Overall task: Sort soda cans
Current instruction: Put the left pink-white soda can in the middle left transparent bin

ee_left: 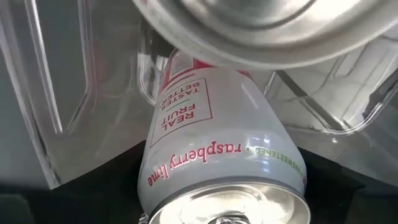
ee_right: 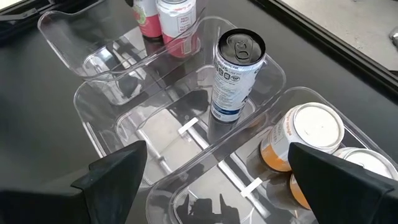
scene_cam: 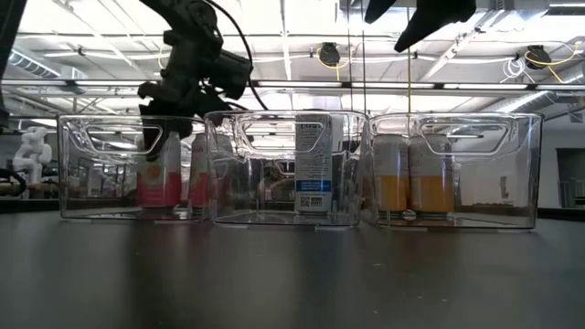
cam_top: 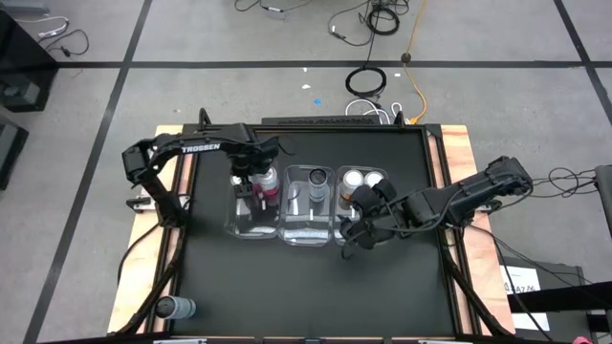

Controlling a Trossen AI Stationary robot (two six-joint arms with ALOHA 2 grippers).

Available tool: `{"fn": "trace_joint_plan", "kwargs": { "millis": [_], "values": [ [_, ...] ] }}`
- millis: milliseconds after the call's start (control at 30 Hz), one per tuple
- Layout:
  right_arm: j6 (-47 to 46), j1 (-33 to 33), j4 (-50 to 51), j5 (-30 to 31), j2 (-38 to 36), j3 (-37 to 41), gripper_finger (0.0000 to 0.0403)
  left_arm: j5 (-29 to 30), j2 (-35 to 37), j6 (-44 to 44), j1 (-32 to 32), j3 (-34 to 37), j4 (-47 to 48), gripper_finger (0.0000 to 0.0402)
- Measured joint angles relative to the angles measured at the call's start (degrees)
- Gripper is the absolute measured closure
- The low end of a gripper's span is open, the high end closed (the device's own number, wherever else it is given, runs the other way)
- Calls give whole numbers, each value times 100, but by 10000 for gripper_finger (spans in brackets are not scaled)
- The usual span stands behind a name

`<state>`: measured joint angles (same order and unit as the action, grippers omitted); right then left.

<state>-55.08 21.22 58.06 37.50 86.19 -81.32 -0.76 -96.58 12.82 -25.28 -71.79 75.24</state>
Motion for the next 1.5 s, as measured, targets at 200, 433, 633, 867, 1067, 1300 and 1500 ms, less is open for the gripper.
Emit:
{"fn": "trace_joint_plan", "kwargs": {
  "millis": [200,433,633,867,1067,1300,1500],
  "values": [
    [-1,-72,0,0,0,0,19,41,-30,18,-59,8,-128,81],
    [-1,-91,-4,0,2,0,19,78,-30,-5,-57,9,-204,81],
    [-1,-91,-8,0,0,0,19,87,-30,-26,-57,11,-247,81],
    [-1,-89,-40,-6,0,0,19,101,-32,-2,-95,11,-270,81],
    [-1,-89,-72,-28,0,0,19,235,-32,-33,-118,11,-302,81],
    [-1,-89,-72,-28,0,0,19,276,-32,-51,-120,11,-304,81],
    [-1,-89,-72,-28,2,0,19,298,-32,-46,-123,11,-310,81]
  ]
}}
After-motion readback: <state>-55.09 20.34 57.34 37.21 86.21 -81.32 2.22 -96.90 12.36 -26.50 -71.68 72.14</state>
